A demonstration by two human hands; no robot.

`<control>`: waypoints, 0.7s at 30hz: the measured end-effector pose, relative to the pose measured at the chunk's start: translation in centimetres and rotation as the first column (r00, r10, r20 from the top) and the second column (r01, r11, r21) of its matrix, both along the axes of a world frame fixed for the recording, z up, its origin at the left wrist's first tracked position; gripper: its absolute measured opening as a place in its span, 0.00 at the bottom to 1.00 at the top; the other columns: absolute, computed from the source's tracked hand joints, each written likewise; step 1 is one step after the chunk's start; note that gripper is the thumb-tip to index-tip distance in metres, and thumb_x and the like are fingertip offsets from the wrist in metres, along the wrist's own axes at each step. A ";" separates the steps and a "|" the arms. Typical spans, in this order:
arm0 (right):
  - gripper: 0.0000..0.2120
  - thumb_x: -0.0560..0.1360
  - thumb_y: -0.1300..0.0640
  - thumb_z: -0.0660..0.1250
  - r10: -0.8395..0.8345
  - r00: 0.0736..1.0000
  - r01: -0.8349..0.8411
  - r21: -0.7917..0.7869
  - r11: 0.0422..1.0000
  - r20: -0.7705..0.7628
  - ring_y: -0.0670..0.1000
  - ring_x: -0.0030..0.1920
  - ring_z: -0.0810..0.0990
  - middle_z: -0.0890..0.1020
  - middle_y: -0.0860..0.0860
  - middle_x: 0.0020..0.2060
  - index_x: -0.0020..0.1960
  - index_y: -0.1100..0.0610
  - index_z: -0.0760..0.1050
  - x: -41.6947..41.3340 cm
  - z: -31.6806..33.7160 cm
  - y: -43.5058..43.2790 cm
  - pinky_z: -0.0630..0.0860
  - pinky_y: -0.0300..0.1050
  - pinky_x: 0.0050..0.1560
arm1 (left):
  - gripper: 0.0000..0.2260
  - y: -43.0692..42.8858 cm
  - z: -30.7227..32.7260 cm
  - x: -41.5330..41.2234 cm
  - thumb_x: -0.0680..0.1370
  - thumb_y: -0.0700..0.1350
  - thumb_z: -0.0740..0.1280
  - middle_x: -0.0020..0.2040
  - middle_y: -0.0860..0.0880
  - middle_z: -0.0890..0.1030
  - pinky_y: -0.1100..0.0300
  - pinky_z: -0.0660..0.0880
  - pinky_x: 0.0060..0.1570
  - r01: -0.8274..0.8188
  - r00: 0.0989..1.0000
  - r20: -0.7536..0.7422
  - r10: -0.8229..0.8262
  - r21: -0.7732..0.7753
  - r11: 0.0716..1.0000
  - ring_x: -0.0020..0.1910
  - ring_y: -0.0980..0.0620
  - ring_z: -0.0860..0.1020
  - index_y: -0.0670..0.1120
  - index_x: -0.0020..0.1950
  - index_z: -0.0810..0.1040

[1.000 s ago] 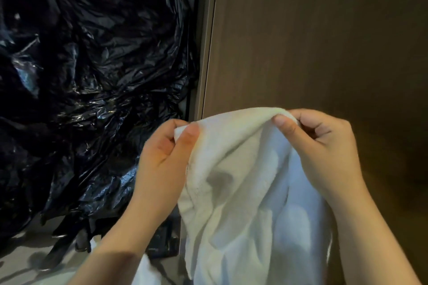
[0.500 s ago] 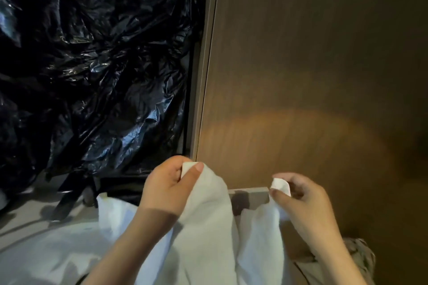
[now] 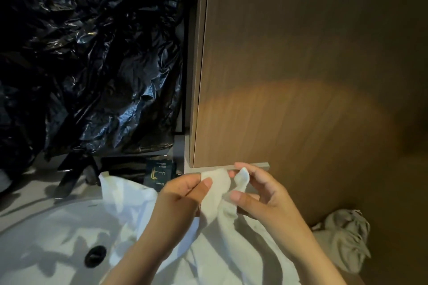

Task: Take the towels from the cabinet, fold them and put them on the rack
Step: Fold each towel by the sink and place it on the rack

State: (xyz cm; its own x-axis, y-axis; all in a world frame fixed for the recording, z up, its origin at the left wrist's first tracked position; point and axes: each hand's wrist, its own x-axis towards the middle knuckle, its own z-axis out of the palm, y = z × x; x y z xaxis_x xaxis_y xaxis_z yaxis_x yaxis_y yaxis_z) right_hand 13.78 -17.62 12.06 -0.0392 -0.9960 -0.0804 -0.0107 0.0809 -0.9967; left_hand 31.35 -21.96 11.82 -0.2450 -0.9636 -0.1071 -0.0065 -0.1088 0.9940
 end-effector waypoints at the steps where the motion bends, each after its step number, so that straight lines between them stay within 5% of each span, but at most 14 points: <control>1: 0.23 0.68 0.48 0.78 0.025 0.999 -0.026 0.028 0.999 0.045 0.48 0.52 0.84 0.83 0.43 0.56 0.61 0.42 0.79 0.0 -0.4 0.1 0.81 0.44 0.53 | 0.13 0.1 -0.4 0.3 0.80 0.43 0.63 0.41 0.32 0.78 0.45 0.78 0.48 0.001 1.000 0.022 -0.001 -0.002 1.000 0.39 0.47 0.75 0.33 0.45 0.79; 3: 0.15 0.70 0.49 0.72 0.007 0.980 -0.022 0.070 0.997 0.199 0.50 0.42 0.78 0.81 0.51 0.51 0.57 0.44 0.82 0.0 -1.2 0.0 0.76 0.41 0.50 | 0.17 0.3 -1.0 1.0 0.80 0.45 0.63 0.42 0.30 0.76 0.41 0.77 0.53 0.011 0.999 0.039 -0.010 -0.008 1.000 0.42 0.44 0.76 0.28 0.49 0.75; 5: 0.12 0.73 0.53 0.66 -0.068 0.942 0.026 0.130 0.991 0.328 0.56 0.41 0.69 0.74 0.55 0.49 0.52 0.49 0.85 0.2 -1.8 -0.1 0.74 0.43 0.48 | 0.19 0.5 -1.6 1.4 0.79 0.45 0.64 0.39 0.35 0.76 0.50 0.79 0.49 0.006 1.000 -0.013 -0.005 0.019 1.000 0.42 0.44 0.75 0.27 0.48 0.73; 9: 0.11 0.73 0.56 0.67 -0.149 0.938 0.108 0.143 0.984 0.313 0.54 0.36 0.75 0.77 0.58 0.35 0.49 0.63 0.81 0.8 -2.4 -0.2 0.78 0.37 0.37 | 0.15 0.7 -2.3 1.7 0.79 0.44 0.64 0.38 0.32 0.76 0.49 0.80 0.49 0.003 1.000 -0.018 -0.003 0.008 1.000 0.39 0.46 0.76 0.32 0.42 0.78; 13: 0.04 0.75 0.64 0.70 -0.187 0.979 0.185 0.023 0.982 0.087 0.53 0.31 0.83 0.81 0.54 0.31 0.42 0.62 0.79 0.9 -1.7 0.0 0.72 0.36 0.25 | 0.13 0.7 -2.5 2.0 0.80 0.43 0.64 0.41 0.33 0.80 0.53 0.81 0.46 -0.014 1.000 -0.005 0.014 -0.012 1.000 0.39 0.46 0.80 0.38 0.40 0.82; 17: 0.07 0.75 0.64 0.69 -0.182 0.981 0.170 -0.147 0.974 -0.070 0.51 0.30 0.79 0.81 0.56 0.30 0.41 0.58 0.84 0.9 -1.0 0.0 0.76 0.38 0.31 | 0.13 0.6 -2.3 2.2 0.79 0.43 0.65 0.35 0.44 0.82 0.54 0.81 0.45 -0.075 0.995 0.063 0.079 -0.072 0.995 0.37 0.47 0.81 0.44 0.36 0.84; 21: 0.07 0.74 0.61 0.71 -0.218 0.961 0.151 -0.337 0.929 -0.169 0.49 0.31 0.80 0.83 0.51 0.35 0.45 0.50 0.85 0.9 0.8 0.3 0.78 0.39 0.36 | 0.17 0.7 -0.9 2.6 0.78 0.42 0.67 0.27 0.49 0.74 0.54 0.75 0.38 -0.058 0.988 0.128 0.086 -0.214 0.975 0.30 0.52 0.73 0.49 0.28 0.79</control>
State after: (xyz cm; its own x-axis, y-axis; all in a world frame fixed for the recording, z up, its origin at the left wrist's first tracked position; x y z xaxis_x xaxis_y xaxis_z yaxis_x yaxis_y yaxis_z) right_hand 14.67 -17.32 12.83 -0.2066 -0.9409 0.2683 -0.2278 -0.2204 -0.9484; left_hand 33.92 -21.28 10.95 -0.1712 -0.9827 0.0710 -0.1425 0.0960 0.9851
